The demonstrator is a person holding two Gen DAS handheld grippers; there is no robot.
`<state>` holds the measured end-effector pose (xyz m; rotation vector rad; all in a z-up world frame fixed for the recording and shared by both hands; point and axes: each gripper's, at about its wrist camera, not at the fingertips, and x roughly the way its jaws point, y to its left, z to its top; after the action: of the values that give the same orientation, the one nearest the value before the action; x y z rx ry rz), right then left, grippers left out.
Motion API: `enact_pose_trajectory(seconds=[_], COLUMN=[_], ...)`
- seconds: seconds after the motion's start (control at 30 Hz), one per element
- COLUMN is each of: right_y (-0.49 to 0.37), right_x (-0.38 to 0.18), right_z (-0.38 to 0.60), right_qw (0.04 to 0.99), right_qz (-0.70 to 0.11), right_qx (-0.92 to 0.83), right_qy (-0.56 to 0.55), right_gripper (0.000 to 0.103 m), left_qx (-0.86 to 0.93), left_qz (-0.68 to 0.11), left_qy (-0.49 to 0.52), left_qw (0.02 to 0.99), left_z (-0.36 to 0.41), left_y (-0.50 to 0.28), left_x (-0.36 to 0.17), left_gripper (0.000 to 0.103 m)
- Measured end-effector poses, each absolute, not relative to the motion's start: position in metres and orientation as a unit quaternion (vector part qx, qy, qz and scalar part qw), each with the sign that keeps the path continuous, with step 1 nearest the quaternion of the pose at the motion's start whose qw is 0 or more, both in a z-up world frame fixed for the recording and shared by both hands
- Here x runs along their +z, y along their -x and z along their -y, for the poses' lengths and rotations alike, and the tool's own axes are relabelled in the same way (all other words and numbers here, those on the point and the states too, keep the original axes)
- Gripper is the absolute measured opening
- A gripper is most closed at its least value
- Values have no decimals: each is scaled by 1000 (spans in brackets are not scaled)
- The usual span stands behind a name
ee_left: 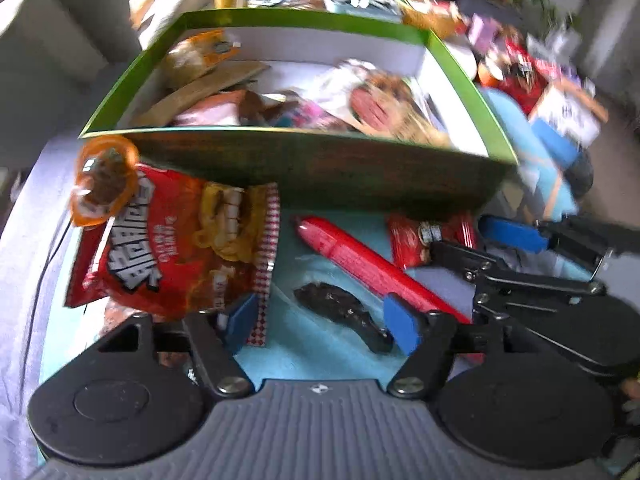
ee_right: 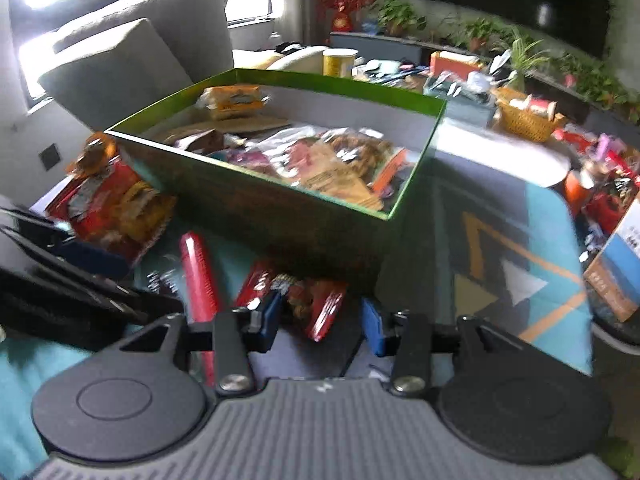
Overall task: Organize snacks
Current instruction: 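Move both grippers to the pile and grasp a small red packet with the right gripper, then carry the red packet into the green box with the right gripper while the left drops a dark packet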
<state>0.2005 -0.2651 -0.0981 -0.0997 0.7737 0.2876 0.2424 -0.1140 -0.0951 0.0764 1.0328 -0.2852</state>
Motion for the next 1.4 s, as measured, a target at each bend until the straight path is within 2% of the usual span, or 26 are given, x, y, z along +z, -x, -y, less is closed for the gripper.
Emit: enact_pose_trajectory(seconds=[0.07, 0.17, 0.2, 0.27, 0.37, 0.43, 0.47, 0.6, 0.8, 0.87, 0.93, 0.97, 1.0, 1.23, 1.27, 1.33, 1.37, 1.4], right_y=[-197, -197, -199, -206, -208, -205, -203, -182, -147, -141, -139, -140, -140, -170, -176, -183, -186, -186], right_x=[-101, -104, -104, -104, -105, -104, -103, -102, -98, -95, -93, -91, -89, -96, -99, -101, -101, -99], right_z=[267, 268, 269, 270, 261, 256, 254, 251, 262, 263, 263, 264, 264, 258, 256, 260, 262, 262], right_qw=[911, 909, 908, 905, 904, 903, 903, 902, 897, 897, 901, 905, 912, 899, 894, 891, 888, 889], right_qz=[-377, -371, -370, -375, -369, -368, -368, -370, -399, -403, -406, -398, -386, -386, -393, -396, -402, -402], right_qx=[151, 171, 175, 188, 202, 209, 211, 216, 189, 174, 149, 136, 126, 175, 184, 202, 206, 205], right_qy=[63, 84, 86, 71, 75, 67, 63, 62, 32, 37, 49, 57, 67, 106, 112, 96, 85, 81], right_gripper=[41, 42, 42, 43, 42, 17, 12, 7, 8, 13, 34, 52, 55, 56, 56, 56, 51, 28], left_qx=[-127, -147, -151, -170, -205, -229, -243, -272, -293, -294, -285, -277, -273, -274, -277, -288, -294, -298], left_qz=[-489, -488, -486, -481, -475, -472, -473, -483, -477, -472, -466, -465, -465, -471, -468, -462, -464, -465], left_qy=[-45, -37, -40, -50, -66, -75, -74, -52, -58, -74, -97, -108, -115, -88, -88, -83, -77, -74], left_qw=[862, 860, 860, 859, 853, 848, 844, 830, 827, 827, 832, 834, 834, 834, 835, 834, 832, 831], left_z=[119, 121, 122, 124, 124, 119, 113, 85, 66, 73, 81, 85, 88, 87, 88, 87, 86, 85], left_y=[-241, -238, -235, -228, -216, -210, -207, -202, -187, -183, -179, -179, -179, -190, -190, -192, -194, -194], left_x=[-96, -98, -98, -97, -98, -97, -97, -97, -96, -96, -96, -97, -98, -100, -100, -100, -100, -100], left_gripper=[66, 57, 51, 48, 38, 28, 25, 24, 25, 31, 44, 50, 50, 50, 48, 31, 30, 27])
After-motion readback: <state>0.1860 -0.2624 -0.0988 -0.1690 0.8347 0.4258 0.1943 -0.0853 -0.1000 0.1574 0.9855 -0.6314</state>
